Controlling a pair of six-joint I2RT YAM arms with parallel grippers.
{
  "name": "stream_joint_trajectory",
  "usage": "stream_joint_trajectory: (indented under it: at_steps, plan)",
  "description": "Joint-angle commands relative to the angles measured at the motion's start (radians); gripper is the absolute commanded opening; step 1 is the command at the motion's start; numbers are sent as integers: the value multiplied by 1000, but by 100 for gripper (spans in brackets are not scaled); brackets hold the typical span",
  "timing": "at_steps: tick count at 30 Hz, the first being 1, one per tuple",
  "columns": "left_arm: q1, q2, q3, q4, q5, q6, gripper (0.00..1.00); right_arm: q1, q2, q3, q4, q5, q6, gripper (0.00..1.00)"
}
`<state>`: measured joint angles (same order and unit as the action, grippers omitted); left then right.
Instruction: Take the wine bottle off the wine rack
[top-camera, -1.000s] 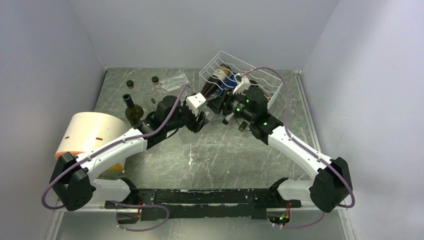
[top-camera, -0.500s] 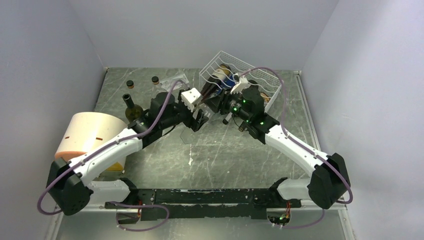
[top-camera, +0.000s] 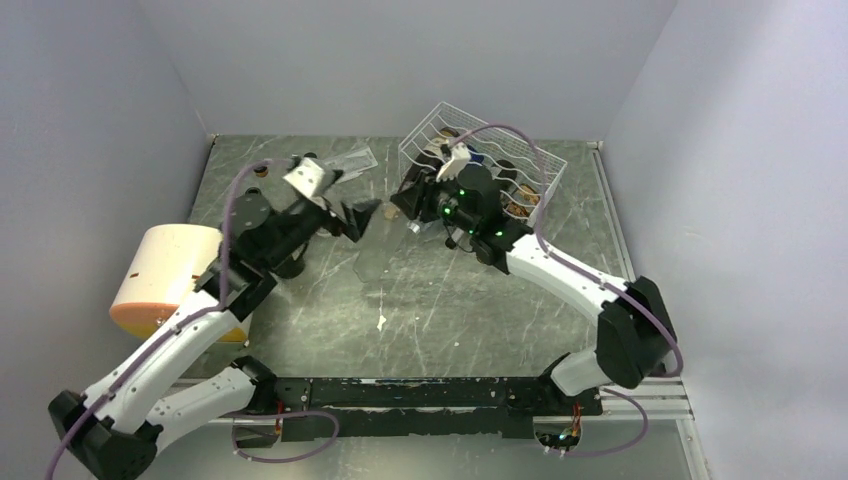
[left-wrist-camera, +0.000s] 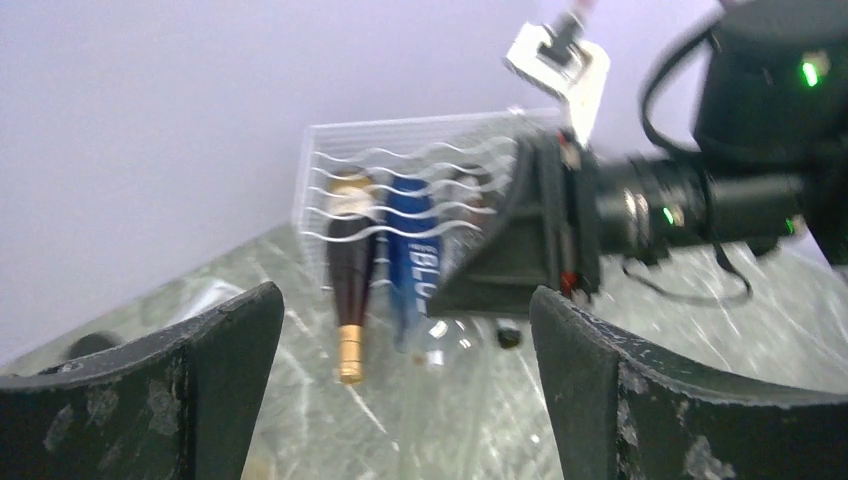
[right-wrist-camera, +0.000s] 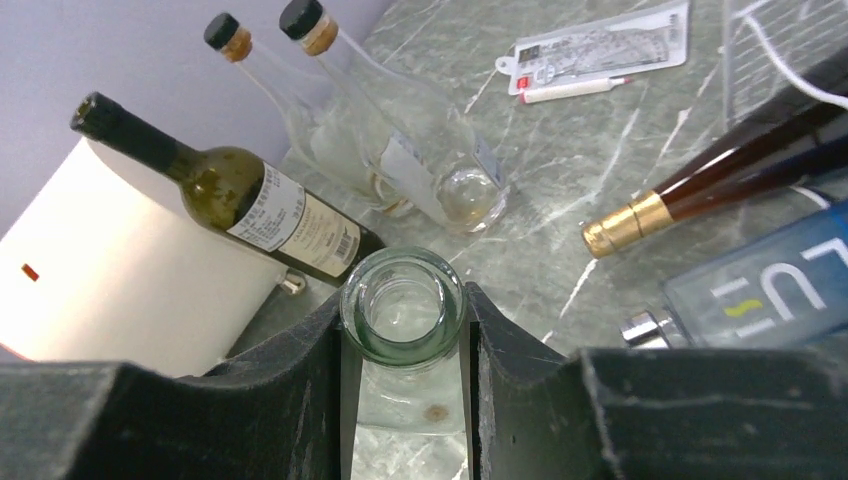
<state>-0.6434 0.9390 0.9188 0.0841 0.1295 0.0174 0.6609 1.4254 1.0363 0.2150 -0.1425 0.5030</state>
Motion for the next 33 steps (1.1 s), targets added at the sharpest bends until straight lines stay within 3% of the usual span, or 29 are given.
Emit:
stream_joint_trajectory:
  at_steps: [1,7,14,25,33]
  plan:
    - [139,-101,-41,106,-88,-107,97,59,80,81,147,4,-32,0]
    - [317,-222,-123,204,-114,-197,99,172,226,246,126,71,-197,0]
    - [434,-264,-160,235,-132,-273,100,244,382,442,50,94,-360,0]
    - [471,-214,-112,180,-82,-271,99,355,549,628,-32,293,-539,0]
    - [480,-201,-105,175,-67,-258,98,371,589,629,-19,328,-541,0]
